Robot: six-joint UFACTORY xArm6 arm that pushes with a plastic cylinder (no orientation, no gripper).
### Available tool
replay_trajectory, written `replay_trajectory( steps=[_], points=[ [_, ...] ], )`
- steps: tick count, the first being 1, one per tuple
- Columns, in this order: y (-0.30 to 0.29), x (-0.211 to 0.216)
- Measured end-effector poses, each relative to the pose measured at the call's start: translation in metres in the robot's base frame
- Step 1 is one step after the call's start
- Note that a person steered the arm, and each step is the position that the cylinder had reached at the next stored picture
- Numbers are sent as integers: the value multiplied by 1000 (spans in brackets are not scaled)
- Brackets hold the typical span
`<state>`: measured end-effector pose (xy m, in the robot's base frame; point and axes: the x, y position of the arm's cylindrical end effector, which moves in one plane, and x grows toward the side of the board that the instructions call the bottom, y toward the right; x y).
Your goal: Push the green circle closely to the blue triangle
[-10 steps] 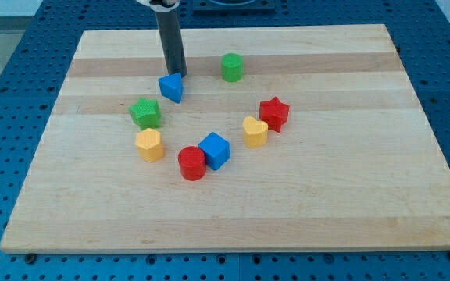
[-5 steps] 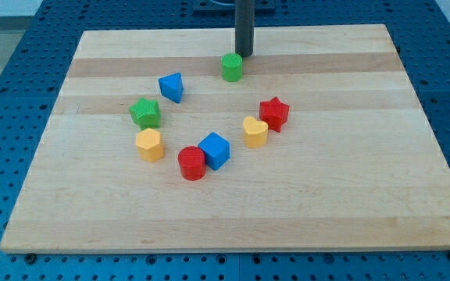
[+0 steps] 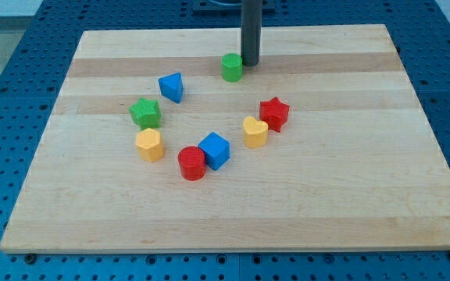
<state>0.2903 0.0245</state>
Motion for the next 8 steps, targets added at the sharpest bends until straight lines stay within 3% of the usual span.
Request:
replay_trajectory(
  steps=[8],
  points=[
    [-24,10]
  ],
)
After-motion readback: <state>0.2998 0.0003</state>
